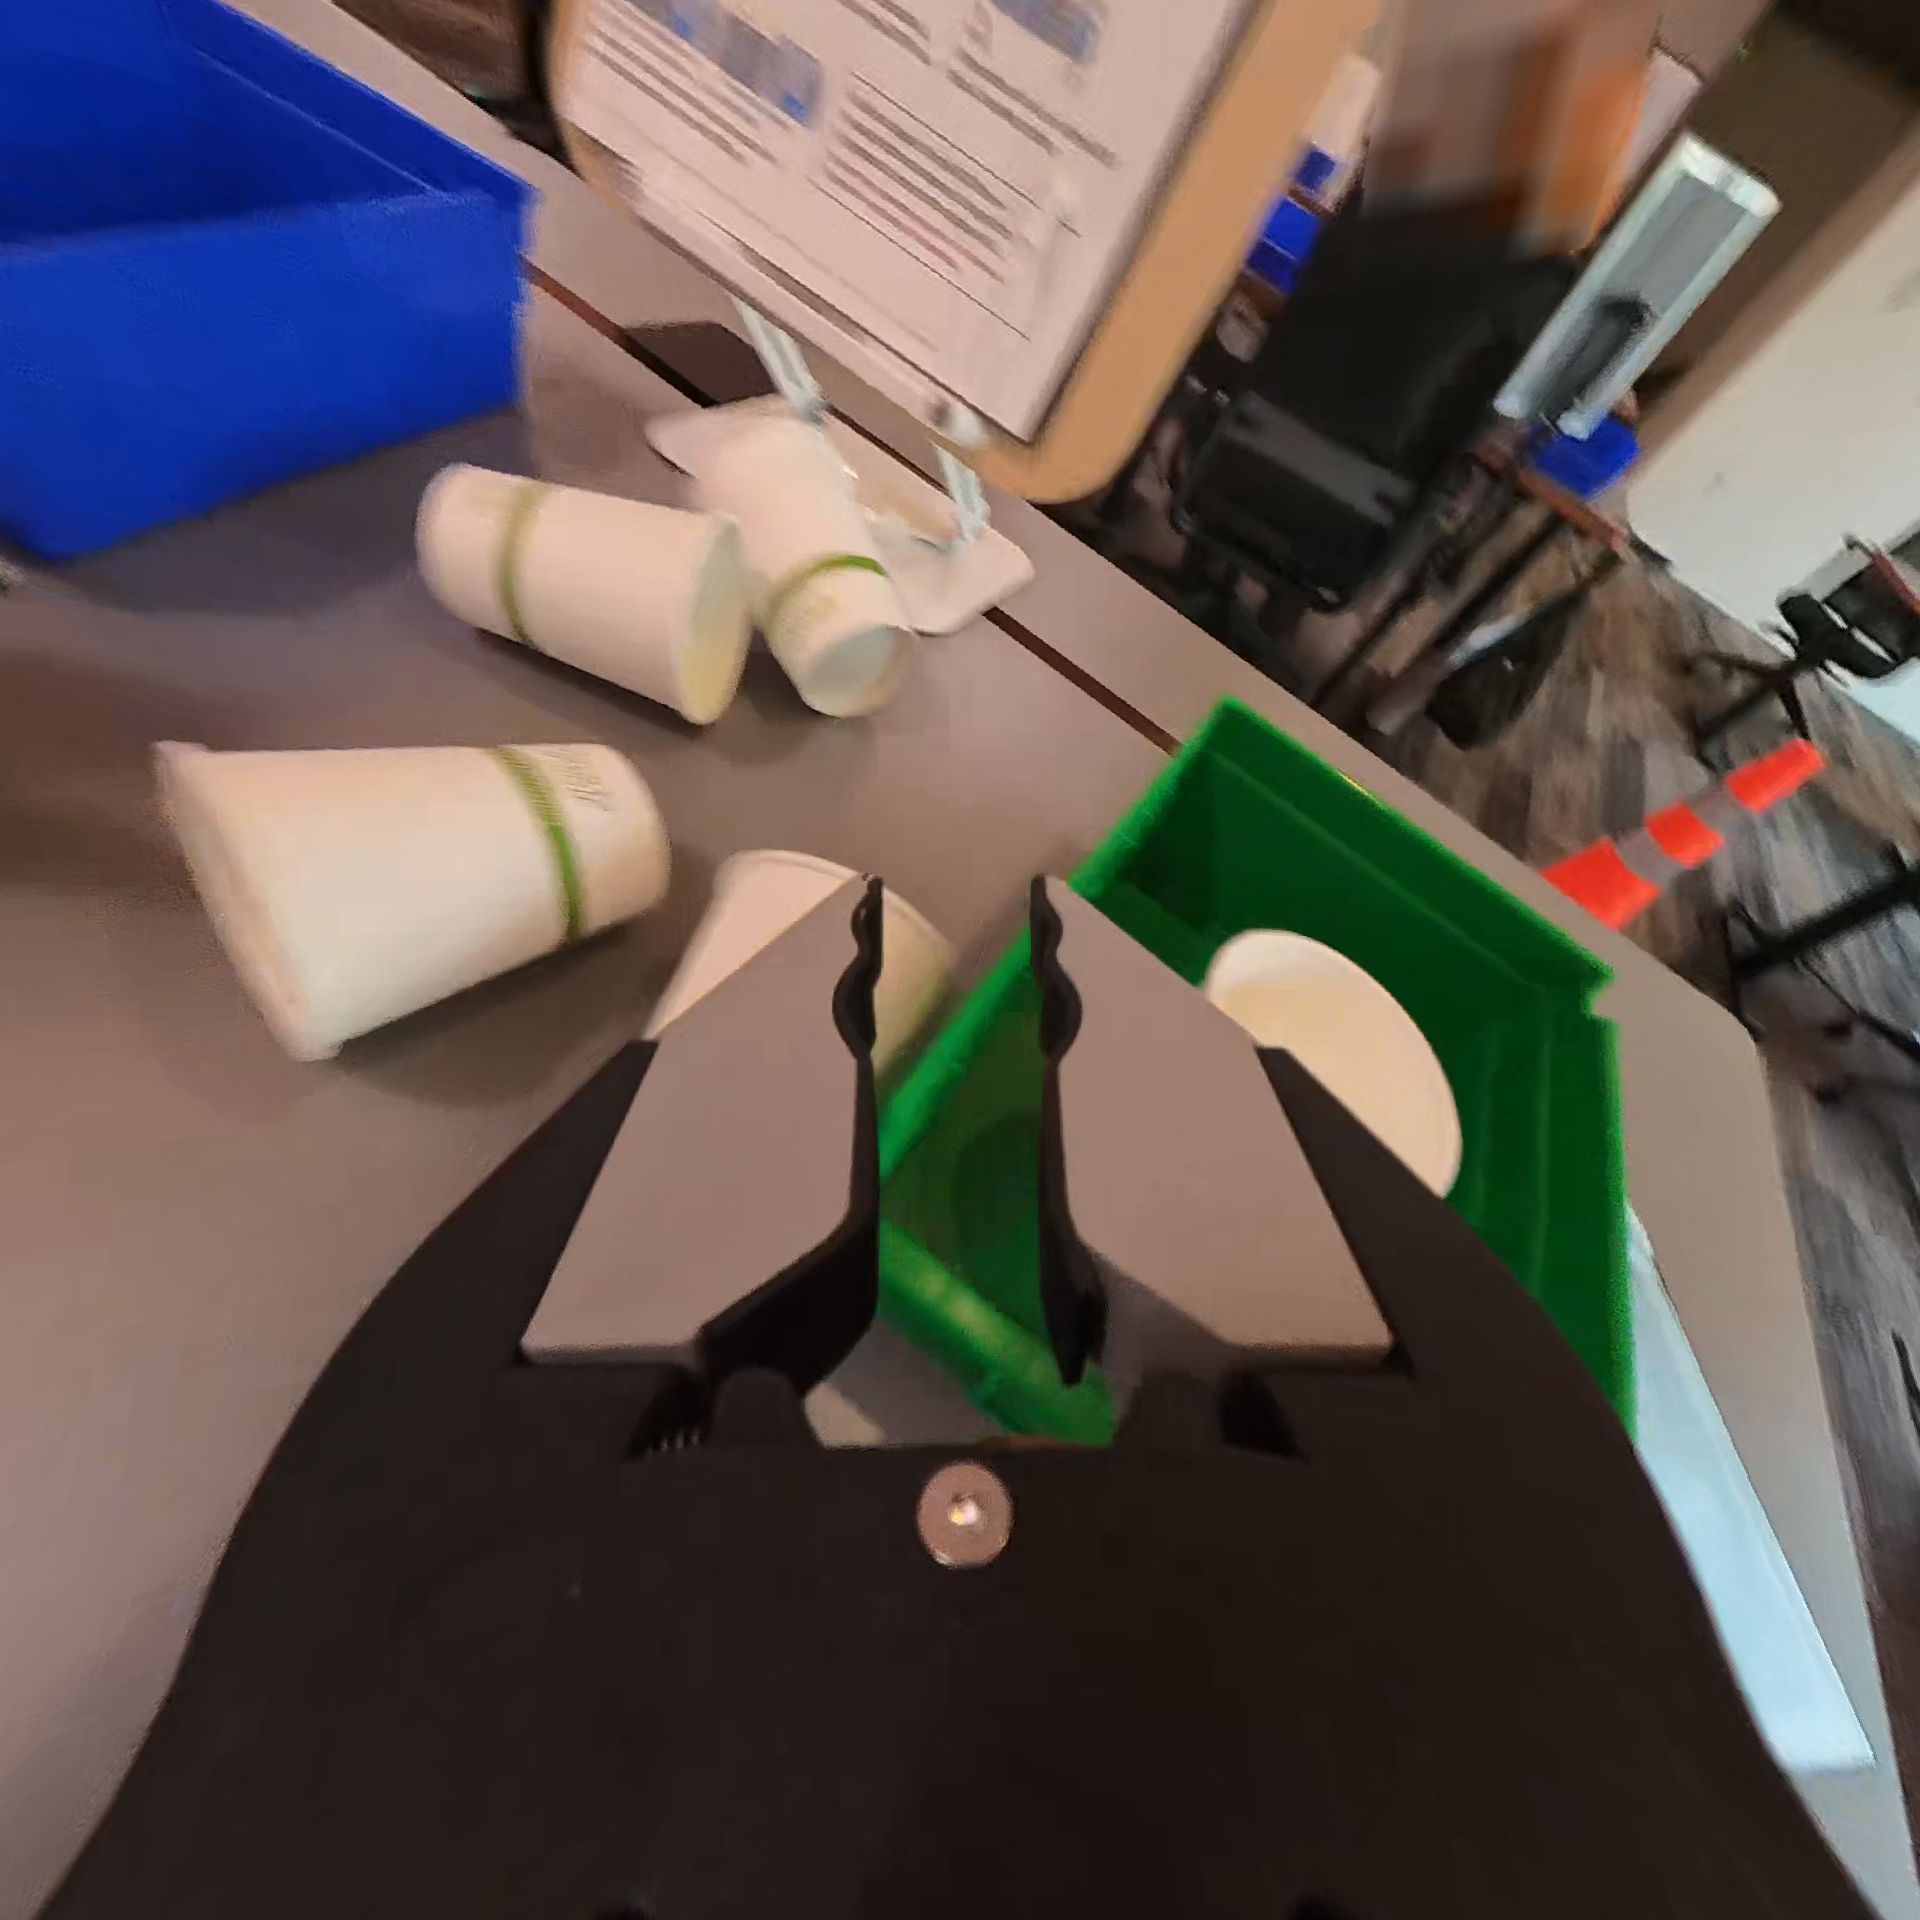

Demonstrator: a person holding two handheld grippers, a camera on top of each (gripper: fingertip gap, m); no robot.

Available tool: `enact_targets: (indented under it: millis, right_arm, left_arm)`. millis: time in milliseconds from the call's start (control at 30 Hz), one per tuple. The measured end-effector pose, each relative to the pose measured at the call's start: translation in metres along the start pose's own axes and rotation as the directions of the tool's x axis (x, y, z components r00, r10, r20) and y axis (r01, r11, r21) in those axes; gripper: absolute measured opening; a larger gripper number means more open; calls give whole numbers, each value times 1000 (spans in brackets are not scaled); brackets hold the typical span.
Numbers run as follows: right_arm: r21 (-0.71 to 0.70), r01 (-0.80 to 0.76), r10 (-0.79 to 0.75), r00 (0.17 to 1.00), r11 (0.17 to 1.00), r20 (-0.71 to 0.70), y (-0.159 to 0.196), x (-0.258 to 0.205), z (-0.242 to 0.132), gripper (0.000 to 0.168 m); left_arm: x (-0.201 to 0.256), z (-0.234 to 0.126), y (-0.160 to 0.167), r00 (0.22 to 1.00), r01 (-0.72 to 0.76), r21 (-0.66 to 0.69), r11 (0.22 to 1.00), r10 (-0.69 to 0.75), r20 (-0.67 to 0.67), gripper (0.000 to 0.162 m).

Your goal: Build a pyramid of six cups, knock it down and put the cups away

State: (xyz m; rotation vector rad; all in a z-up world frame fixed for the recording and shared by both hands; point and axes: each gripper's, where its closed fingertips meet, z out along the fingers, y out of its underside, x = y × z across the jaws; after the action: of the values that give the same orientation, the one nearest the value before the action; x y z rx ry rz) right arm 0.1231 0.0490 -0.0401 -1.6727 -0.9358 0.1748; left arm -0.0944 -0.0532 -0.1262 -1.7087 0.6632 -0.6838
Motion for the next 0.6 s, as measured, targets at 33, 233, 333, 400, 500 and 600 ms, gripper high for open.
enact_targets:
  millis: [33, 233, 333, 400, 500, 600]
  right_arm:
    - [16, 23, -23, 999, 1000, 39, -8, -19, -5, 27]
    - [-28, 216, -202, 946, 976, 253, -3, -137, 3, 39]
    - [-78, 318, -290, 924, 945, 250, 16, -163, 27, 42]
    - [-120, 348, -318, 923, 930, 216, 26, -166, 45, 39]
    - [-150, 388, -368, 918, 909, 145, 32, -158, 60, 8]
    - [-96, 402, -397, 916, 911, 66, 12, -143, 51, 0]
  left_arm:
    - [0, 0, 0, 1000, 0, 1, 1000, 0, 1, 37]
    - [0, -1, -1, 1000, -1, 5, 1000, 1, 5, 36]
    - [-1, -1, -1, 1000, 1, 6, 1000, -1, 4, 37]
    - [-1, 0, -1, 1000, 4, 4, 1000, -4, 1, 37]
    - [0, 0, -1, 1000, 4, 4, 1000, -4, -1, 36]
    - [0, -1, -1, 1000, 4, 5, 1000, -4, -2, 37]
